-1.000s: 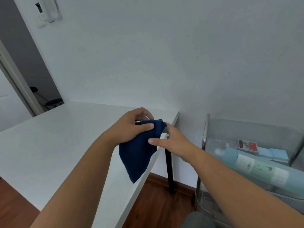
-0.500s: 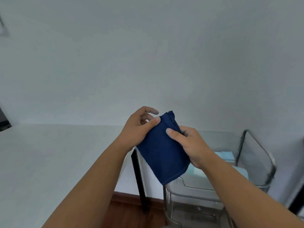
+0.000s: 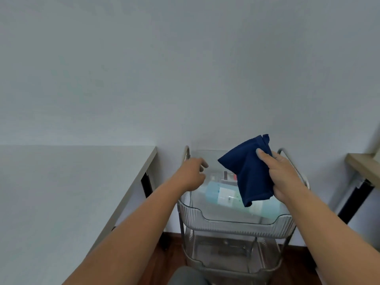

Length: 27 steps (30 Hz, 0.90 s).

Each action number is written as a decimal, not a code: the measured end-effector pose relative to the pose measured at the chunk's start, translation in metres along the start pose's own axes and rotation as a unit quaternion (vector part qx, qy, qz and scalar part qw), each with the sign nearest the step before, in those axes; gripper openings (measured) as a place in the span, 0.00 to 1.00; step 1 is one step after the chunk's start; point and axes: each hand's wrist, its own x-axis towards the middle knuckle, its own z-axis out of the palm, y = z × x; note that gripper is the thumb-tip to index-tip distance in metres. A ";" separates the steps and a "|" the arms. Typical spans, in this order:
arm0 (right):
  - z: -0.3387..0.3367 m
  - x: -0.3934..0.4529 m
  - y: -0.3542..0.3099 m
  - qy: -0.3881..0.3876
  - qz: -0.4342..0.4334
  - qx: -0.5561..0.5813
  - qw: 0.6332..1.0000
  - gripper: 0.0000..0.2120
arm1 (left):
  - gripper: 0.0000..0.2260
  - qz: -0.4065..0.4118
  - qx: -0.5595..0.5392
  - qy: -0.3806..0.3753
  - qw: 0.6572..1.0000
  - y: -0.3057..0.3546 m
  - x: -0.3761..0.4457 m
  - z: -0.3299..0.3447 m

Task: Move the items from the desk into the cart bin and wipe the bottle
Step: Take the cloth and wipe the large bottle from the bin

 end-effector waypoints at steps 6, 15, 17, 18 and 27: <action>-0.037 0.006 0.009 0.049 0.018 0.018 0.998 0.10 | 0.22 -0.067 0.184 -0.142 0.970 0.000 0.027 0.043; -0.068 0.006 0.020 0.082 0.027 0.025 0.996 0.09 | 0.21 -0.116 0.244 -0.187 0.945 -0.017 0.061 0.067; -0.070 0.006 0.021 0.082 0.021 0.026 0.996 0.09 | 0.27 -0.116 0.247 -0.202 0.941 -0.020 0.063 0.070; -0.070 0.007 0.022 0.082 0.017 0.028 0.996 0.09 | 0.29 -0.115 0.246 -0.208 0.940 -0.022 0.064 0.071; -0.067 0.007 0.023 0.085 0.002 0.037 0.996 0.06 | 0.28 -0.089 0.280 -0.242 0.925 -0.027 0.061 0.058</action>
